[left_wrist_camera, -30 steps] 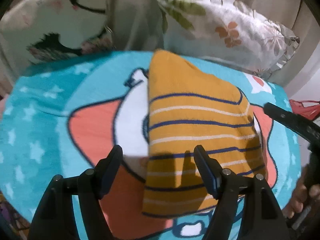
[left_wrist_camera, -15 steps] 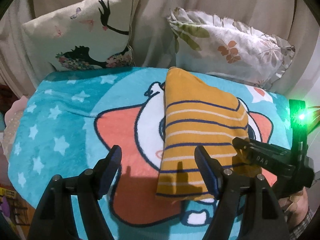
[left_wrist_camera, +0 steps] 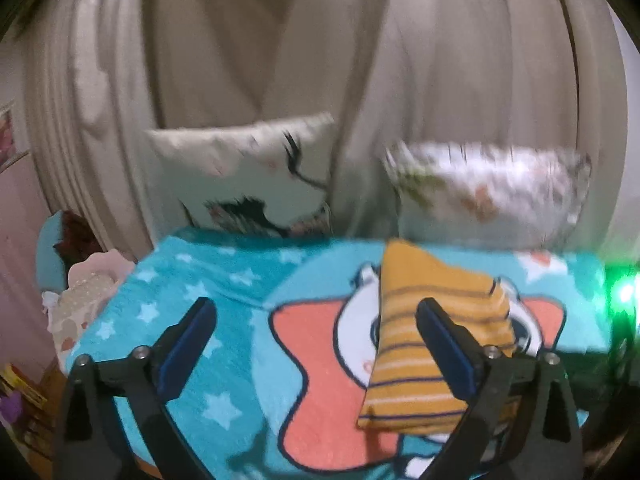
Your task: Fold small clothes
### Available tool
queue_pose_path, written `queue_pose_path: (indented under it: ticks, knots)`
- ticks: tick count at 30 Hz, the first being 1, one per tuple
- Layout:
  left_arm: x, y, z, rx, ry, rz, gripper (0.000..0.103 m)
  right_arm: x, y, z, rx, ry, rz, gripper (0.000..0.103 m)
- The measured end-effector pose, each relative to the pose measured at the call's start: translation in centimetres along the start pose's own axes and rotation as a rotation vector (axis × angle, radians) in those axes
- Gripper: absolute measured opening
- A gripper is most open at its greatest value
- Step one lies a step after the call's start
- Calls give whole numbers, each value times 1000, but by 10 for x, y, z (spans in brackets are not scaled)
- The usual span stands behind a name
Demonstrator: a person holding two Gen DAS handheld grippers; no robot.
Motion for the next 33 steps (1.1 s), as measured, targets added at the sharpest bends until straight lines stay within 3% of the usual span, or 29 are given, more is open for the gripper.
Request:
queue_pose_path:
  ticks: [5,10,14,17,23,28,33]
  knots:
    - [16,-38,15,16,-20,-134,103,-17,-14,8,-34,3,-12,48]
    - [27,-68,28,-47,-51,-183,103,-32,-39,16,-85,-4,-62,50]
    - [27,-77,34,-111,-11,-117,103,-43,-58,28,-166,-16,-109,63]
    - [23,-87,42,-119,14,-131,103,-54,-61,40,-183,-35,-94,65]
    - [13,-100,67,-185,-2,-82,103,-84,-58,66,-189,-38,-51,65]
    - [-4,-94,75,-241,38,70,103,-102,-61,88,-200,-50,-40,65]
    - [-28,-88,84,-203,70,141,103,-114,-62,101,-216,-35,-21,66]
Point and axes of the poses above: each gripper's, at about its wrist camera, not at the fingertips, and y roughly the way its jaws point, z to its left, x to its top, the point moved 4 cm from there along y, roughly the way its jaws point, and after that the axes turned 7 degrees about -y, right-handed, at the moved point
